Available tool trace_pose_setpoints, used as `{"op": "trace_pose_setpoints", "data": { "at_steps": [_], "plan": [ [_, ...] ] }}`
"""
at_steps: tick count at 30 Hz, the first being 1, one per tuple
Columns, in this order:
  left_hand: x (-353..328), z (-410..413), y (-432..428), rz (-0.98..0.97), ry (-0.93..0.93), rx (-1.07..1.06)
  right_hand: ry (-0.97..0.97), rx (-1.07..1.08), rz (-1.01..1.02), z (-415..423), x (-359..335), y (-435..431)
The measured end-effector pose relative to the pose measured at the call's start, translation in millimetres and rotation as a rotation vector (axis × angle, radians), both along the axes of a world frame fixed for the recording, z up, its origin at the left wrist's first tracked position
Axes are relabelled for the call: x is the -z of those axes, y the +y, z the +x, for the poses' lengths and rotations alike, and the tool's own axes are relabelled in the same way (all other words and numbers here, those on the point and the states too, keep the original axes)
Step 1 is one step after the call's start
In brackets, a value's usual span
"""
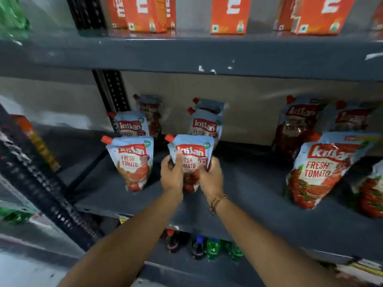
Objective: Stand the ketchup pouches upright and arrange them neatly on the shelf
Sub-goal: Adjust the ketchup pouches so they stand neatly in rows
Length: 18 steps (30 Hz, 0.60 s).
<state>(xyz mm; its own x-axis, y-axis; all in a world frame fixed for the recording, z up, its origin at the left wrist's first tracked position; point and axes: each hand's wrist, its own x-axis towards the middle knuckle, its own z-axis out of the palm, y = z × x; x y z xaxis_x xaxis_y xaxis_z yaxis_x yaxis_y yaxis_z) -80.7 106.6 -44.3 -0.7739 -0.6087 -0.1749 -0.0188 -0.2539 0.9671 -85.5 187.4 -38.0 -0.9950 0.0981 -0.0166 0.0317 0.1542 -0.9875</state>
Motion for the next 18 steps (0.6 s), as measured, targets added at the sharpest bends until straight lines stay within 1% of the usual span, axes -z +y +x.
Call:
{"op": "trace_pose_setpoints", "data": {
  "at_steps": [3,6,8,10,12,13,14,16,17,18],
  "plan": [
    [-4,-3,-5,0.04,0.007,0.133,0.024,0.113,-0.011,4,-4,-2],
    [-8,-2,-9,0.031,-0.008,0.248,0.031,0.141,-0.003,7,-2,-2],
    [-6,1,-12,0.045,-0.037,0.289,0.037,0.181,0.001,10,1,-5],
    [-3,11,-18,0.022,-0.113,0.272,0.057,0.313,0.02,16,7,-12],
    [5,28,-27,-0.039,-0.205,0.155,0.088,0.443,-0.027,33,9,-22],
    [7,36,-31,-0.07,-0.224,0.056,0.12,0.435,-0.064,40,12,-27],
    [7,44,-39,-0.095,-0.214,-0.063,0.142,0.374,-0.078,48,13,-38],
    [5,51,-59,-0.141,-0.186,-0.276,0.152,0.169,-0.044,51,17,-63],
    [2,51,-73,-0.148,-0.196,-0.325,0.129,0.049,-0.017,49,16,-79],
    [-1,49,-85,-0.143,-0.207,-0.31,0.096,-0.051,0.002,44,17,-89]
  ]
}}
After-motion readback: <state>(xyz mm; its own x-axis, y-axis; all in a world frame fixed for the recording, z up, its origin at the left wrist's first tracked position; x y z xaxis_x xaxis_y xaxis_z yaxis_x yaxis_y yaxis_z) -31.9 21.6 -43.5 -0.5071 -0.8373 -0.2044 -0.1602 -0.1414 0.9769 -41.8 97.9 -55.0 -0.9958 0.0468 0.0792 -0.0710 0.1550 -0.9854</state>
